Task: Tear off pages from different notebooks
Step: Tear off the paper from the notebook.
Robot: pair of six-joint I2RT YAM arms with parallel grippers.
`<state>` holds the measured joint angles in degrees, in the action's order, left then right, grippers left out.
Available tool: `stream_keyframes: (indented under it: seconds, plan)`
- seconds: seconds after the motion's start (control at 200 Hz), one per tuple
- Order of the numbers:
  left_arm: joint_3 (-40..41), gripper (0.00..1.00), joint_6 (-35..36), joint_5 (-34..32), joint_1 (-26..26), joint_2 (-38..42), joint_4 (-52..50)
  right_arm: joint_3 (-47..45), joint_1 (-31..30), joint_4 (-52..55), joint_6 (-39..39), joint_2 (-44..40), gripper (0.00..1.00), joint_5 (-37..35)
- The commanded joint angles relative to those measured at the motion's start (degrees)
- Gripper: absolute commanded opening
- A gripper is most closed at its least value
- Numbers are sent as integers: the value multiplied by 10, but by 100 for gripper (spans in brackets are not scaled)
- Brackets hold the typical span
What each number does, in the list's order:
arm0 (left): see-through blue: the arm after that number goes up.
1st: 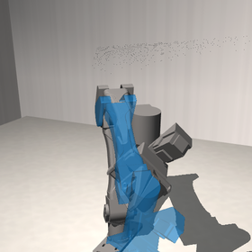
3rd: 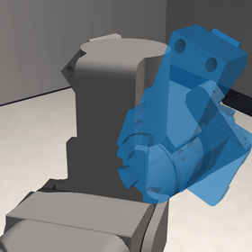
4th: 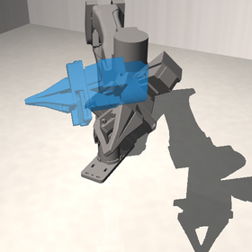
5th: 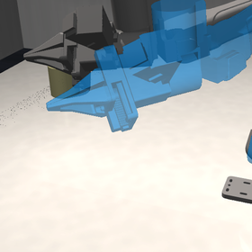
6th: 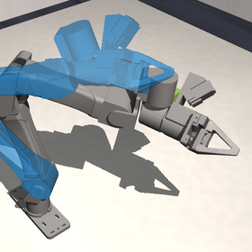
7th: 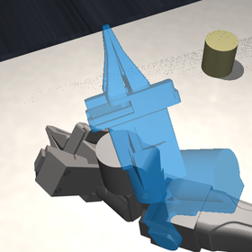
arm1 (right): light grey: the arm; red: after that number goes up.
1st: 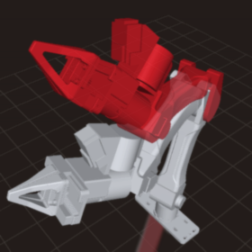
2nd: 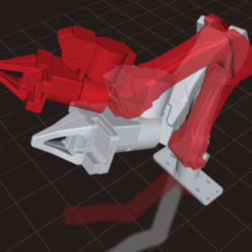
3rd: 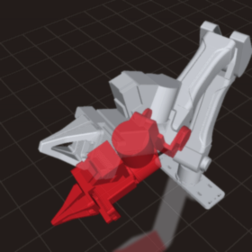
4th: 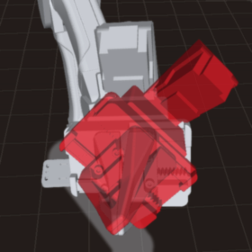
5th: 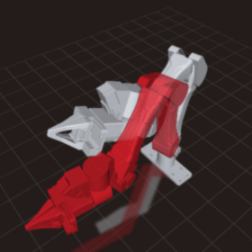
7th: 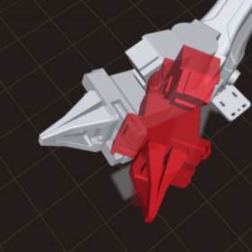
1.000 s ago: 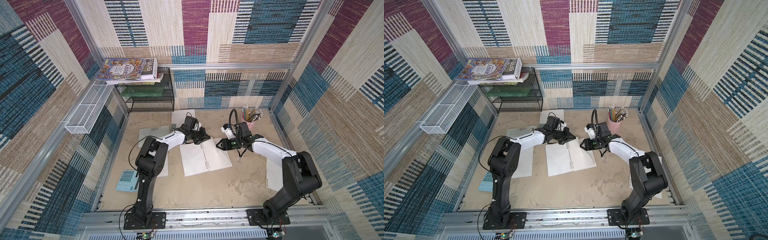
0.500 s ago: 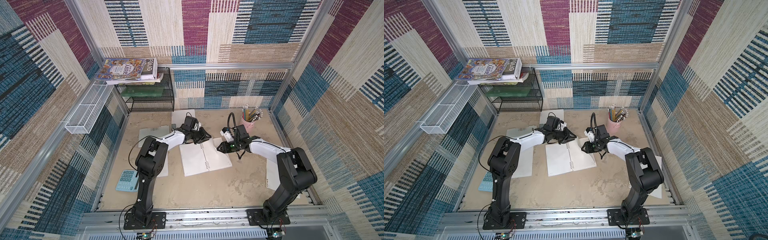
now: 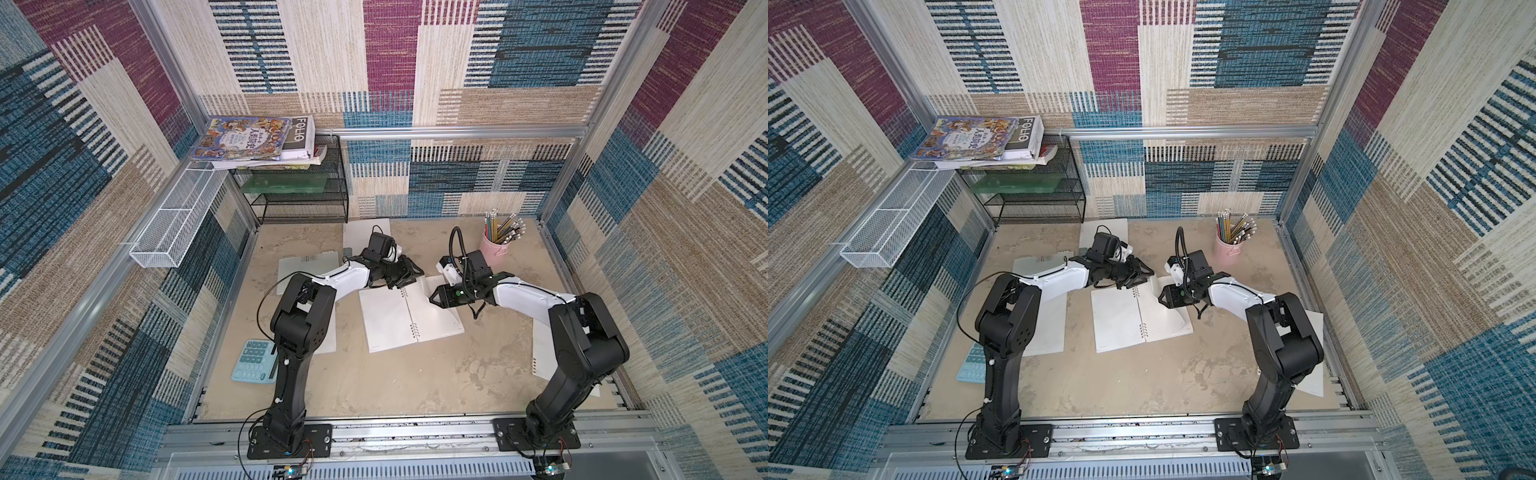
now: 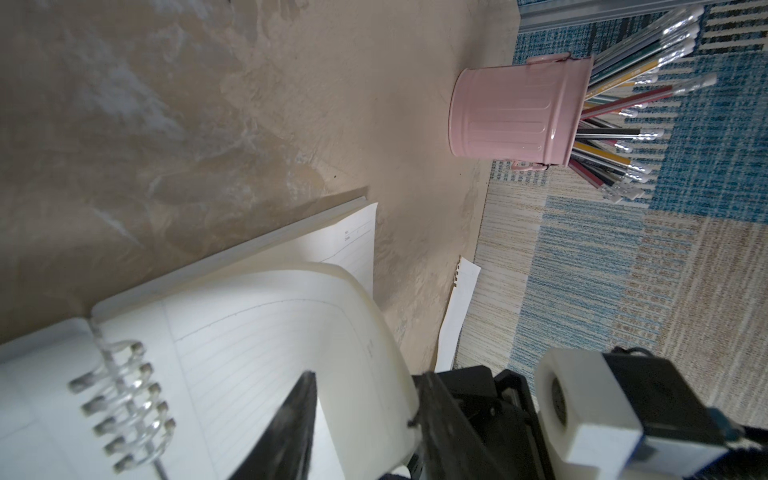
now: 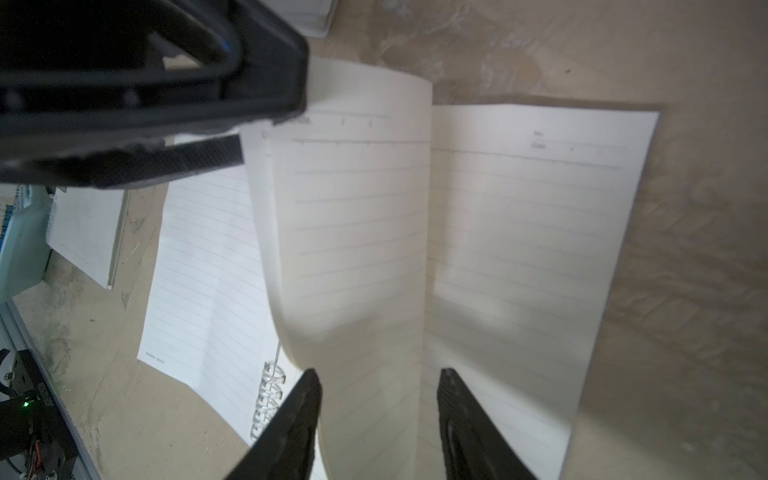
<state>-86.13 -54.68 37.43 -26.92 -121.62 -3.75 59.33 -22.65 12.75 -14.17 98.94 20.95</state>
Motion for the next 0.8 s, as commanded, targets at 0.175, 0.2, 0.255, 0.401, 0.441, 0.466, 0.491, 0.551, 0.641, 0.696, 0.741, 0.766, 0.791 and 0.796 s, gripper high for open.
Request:
stream_keyframes:
  seconds: [0.175, 0.2, 0.255, 0.401, 0.441, 0.466, 0.491, 0.551, 0.641, 0.696, 0.741, 0.766, 0.791, 0.796]
  plan:
    - [13, 23, -5, -3, 2, 14, 20, 2, -7, 19, 7, 8, 51, -25]
    - [13, 20, -7, -3, 2, 15, 24, 1, -6, 18, 7, 9, 51, -24]
    - [18, 17, -12, -4, 2, 18, 33, 1, -6, 17, 6, 10, 51, -22]
    - [28, 10, -22, -3, 3, 22, 52, -1, -6, 15, 6, 11, 51, -19]
    - [33, 9, -27, -3, 3, 23, 61, -1, -6, 14, 6, 11, 51, -17]
    - [35, 9, -29, -3, 4, 24, 66, -1, -6, 13, 5, 11, 51, -15]
    - [37, 8, -31, -2, 4, 24, 70, -2, -6, 12, 5, 10, 51, -14]
    - [38, 4, -34, 0, 4, 22, 76, -3, -6, 9, 4, 11, 51, -12]
    - [38, 1, -38, 3, 4, 20, 79, -3, -6, 8, 3, 11, 51, -10]
    - [42, 2, -40, 3, 4, 21, 84, -3, -6, 8, 3, 12, 51, -9]
    - [45, 5, -43, 3, 4, 23, 89, -3, -6, 8, 3, 12, 51, -8]
    - [47, 7, -44, 2, 5, 26, 90, -4, -6, 7, 3, 11, 51, -8]
    - [50, 10, -45, 1, 4, 27, 92, -3, -6, 7, 3, 12, 51, -7]
    - [50, 10, -44, 1, 5, 28, 93, -3, -6, 7, 3, 12, 51, -7]
